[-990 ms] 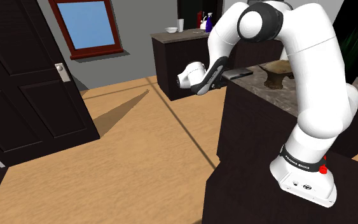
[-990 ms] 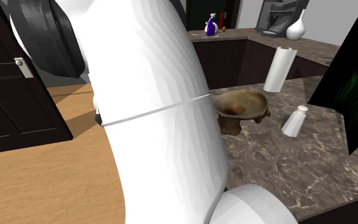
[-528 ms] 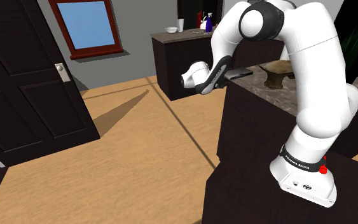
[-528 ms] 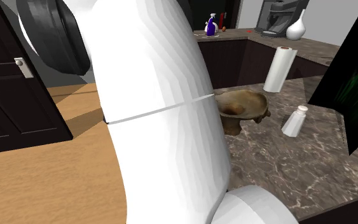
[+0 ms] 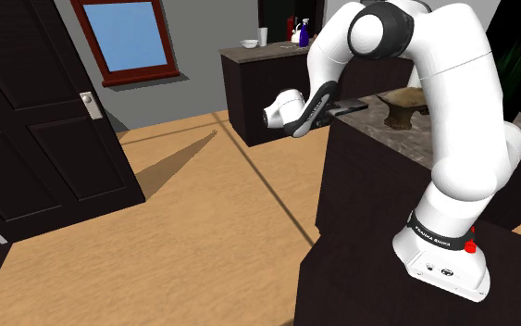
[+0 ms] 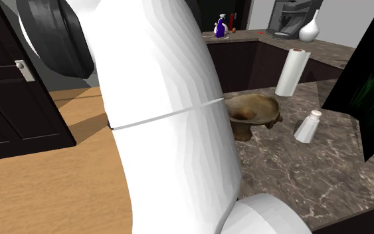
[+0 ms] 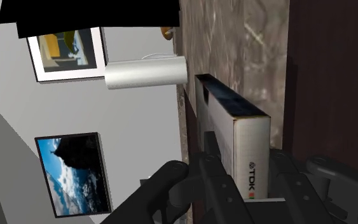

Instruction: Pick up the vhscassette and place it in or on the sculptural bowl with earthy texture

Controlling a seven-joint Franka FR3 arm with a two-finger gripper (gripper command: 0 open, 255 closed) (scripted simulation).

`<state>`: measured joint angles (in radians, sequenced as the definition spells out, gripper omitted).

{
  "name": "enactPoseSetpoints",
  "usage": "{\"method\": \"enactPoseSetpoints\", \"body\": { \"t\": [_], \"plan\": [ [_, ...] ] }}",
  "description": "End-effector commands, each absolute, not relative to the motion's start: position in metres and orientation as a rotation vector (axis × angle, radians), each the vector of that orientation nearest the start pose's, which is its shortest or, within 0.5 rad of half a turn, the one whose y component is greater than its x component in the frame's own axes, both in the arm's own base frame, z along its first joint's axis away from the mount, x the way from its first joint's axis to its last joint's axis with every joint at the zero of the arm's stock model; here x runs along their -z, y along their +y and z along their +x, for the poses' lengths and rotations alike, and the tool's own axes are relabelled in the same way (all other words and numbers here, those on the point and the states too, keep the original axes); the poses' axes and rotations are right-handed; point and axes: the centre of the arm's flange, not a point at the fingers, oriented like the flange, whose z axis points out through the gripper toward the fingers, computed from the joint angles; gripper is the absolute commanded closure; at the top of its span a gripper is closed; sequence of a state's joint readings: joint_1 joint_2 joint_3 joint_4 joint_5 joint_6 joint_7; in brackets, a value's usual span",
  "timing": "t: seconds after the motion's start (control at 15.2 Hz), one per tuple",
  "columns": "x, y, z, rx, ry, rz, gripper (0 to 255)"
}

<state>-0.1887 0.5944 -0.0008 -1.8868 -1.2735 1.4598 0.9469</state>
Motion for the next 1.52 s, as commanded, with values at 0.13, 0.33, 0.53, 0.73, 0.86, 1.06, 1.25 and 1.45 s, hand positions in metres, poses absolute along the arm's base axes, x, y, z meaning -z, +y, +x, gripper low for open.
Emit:
{"method": "enactPoseSetpoints", "body": {
  "t": [0.13,0.33,0.53,0.73,0.86,1.06,1.25,1.45],
  "plan": [
    [-0.216,-0.217,0.534,0.371,-0.415,1.622,255],
    [-0.216,-0.217,0.533,0.371,-0.415,1.622,255],
    [-0.225,-0.217,0.534,0.37,-0.415,1.623,255],
    [-0.241,-0.217,0.534,0.37,-0.415,1.623,255],
    [-0.252,-0.217,0.534,0.37,-0.415,1.623,255],
    [-0.268,-0.217,0.534,0.37,-0.415,1.623,255],
    [-0.284,-0.217,0.534,0.37,-0.415,1.623,255],
    [-0.299,-0.217,0.534,0.37,-0.415,1.623,255]
  ]
}}
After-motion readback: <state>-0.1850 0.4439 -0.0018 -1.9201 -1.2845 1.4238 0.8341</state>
